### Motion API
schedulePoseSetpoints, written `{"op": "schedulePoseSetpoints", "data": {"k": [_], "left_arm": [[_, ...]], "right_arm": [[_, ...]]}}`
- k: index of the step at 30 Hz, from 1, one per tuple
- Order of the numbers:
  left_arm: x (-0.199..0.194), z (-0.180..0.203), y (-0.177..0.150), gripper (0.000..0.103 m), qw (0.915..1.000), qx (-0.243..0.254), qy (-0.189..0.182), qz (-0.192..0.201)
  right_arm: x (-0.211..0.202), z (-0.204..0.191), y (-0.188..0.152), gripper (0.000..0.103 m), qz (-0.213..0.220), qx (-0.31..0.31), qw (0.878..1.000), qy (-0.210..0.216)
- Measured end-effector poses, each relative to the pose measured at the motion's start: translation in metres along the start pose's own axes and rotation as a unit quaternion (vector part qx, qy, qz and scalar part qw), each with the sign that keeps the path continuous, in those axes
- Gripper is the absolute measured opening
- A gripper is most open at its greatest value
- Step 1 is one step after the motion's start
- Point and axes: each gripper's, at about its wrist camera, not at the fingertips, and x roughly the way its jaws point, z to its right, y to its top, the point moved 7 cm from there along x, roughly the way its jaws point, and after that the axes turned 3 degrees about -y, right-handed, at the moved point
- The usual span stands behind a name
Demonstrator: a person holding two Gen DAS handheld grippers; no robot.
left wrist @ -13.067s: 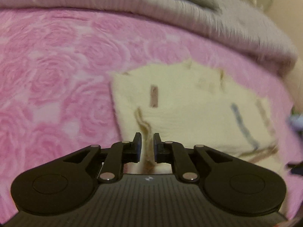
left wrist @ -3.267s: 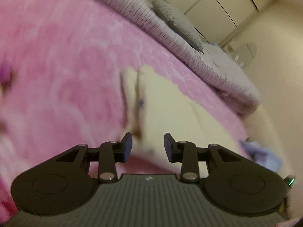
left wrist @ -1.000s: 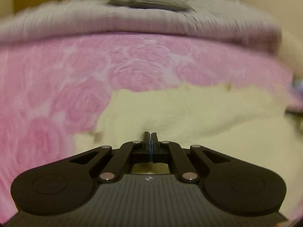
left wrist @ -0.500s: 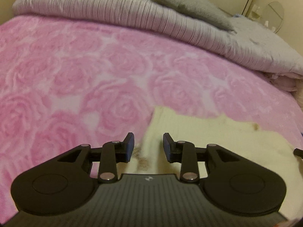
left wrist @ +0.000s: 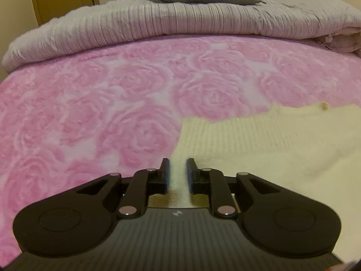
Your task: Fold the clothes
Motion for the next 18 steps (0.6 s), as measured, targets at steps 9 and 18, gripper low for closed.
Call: {"op": "schedulePoseSetpoints", "data": {"k": [9,18], "left_arm": [[-0.043,0.057,0.012,0.016,0.9974,0.014,-0.063,0.034],[-0.001,0.157,0.000,0.021,0.9915,0.099,-0.084,0.007]], "right_arm": [[-0.058,-0.021,0.022,0.030,0.048,0.023,0.994,0.101],[-0.003,-0.134,-0.014,0.030,-0.023,-0.155,0.977,0.142]]}}
